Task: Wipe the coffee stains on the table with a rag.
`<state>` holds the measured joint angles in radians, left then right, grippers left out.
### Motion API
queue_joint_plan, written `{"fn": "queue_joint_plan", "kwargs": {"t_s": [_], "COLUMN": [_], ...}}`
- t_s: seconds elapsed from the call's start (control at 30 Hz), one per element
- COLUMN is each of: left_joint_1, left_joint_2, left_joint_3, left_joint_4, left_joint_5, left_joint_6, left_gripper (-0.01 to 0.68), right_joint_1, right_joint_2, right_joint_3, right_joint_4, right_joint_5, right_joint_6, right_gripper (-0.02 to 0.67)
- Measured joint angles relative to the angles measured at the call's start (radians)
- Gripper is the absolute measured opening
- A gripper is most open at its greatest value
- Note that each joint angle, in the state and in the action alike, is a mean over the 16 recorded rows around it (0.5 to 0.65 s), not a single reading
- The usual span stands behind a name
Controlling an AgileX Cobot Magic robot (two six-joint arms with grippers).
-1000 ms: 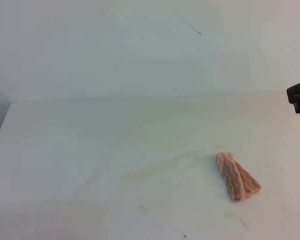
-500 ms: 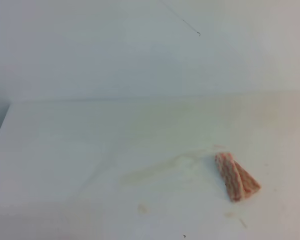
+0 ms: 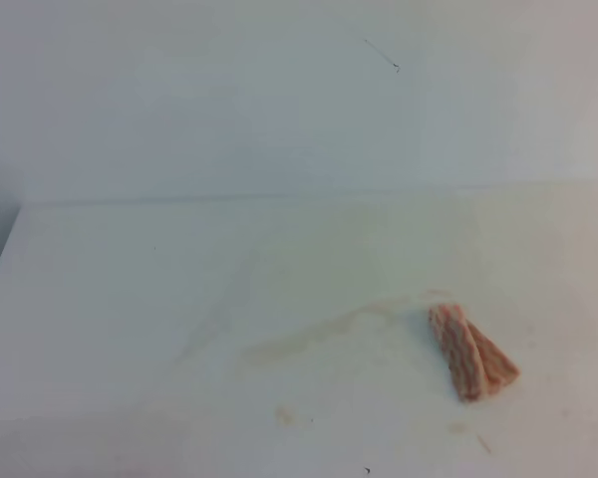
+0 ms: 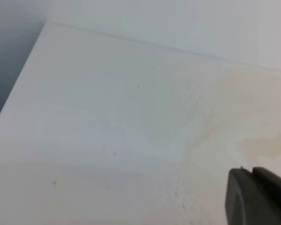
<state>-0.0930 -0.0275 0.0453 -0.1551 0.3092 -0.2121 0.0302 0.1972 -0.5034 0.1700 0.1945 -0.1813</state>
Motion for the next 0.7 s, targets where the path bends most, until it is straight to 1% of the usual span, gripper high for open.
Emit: {"fn": "queue_joint_plan", "kwargs": {"t_s": [0.17,0.33,0.53,0.7], "left_joint_1": [0.0,0.0,0.0,0.0], "left_joint_2": [0.0,0.0,0.0,0.0], "left_joint_3": [0.0,0.0,0.0,0.0], "left_joint_4": [0.0,0.0,0.0,0.0], "left_joint_5": [0.0,0.0,0.0,0.0], "left_joint_6": [0.0,0.0,0.0,0.0], "left_gripper": [0.001,0.001,0.001,0.001], "right_joint_1": [-0.056,-0.095,-0.127,-0.137], "right_joint_2": [-0.133,-0.195,-0.21,-0.21], "right_joint_3": [0.223,0.384,0.489,0.508], "right_joint_4": [0.001,0.005,0.018,0.029], "right_joint_5": [-0.058,-0.014,0.068,0.133], "right_joint_6": [0.001,0.002,0.005,0.006], "right_gripper": [-0.002,-0.002,-0.002,-0.002]}}
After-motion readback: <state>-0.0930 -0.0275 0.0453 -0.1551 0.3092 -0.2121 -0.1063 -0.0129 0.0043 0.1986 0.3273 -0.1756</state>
